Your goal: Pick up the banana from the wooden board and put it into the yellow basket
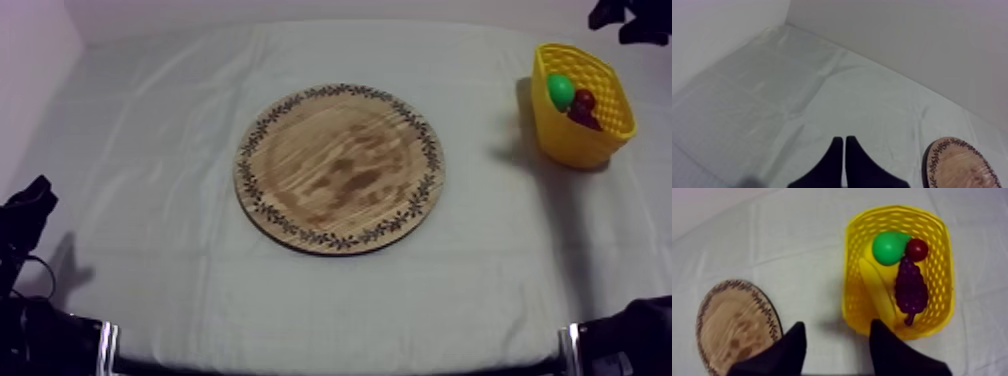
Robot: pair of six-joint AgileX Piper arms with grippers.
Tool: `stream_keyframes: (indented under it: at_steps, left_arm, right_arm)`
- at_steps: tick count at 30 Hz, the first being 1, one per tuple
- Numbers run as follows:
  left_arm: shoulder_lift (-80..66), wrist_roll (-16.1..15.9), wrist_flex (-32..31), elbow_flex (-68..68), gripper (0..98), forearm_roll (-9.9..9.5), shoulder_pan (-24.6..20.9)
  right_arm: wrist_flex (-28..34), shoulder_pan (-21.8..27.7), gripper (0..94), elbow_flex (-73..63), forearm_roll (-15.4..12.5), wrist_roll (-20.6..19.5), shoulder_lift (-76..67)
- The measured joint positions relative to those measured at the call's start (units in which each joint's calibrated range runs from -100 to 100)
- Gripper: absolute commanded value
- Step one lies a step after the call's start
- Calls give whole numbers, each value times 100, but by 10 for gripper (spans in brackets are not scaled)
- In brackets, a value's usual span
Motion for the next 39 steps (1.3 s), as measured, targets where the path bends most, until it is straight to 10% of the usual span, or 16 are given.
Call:
stream_keyframes:
  at_steps: [9,39]
  left_arm:
    - [0,0,0,0,1,0,0]
    - [0,0,0,0,1,0,0]
  right_arm:
    - [-265,-336,96,1122,-101,224,-2040]
    - [-3168,-424,3,7308,-551,879,-7266]
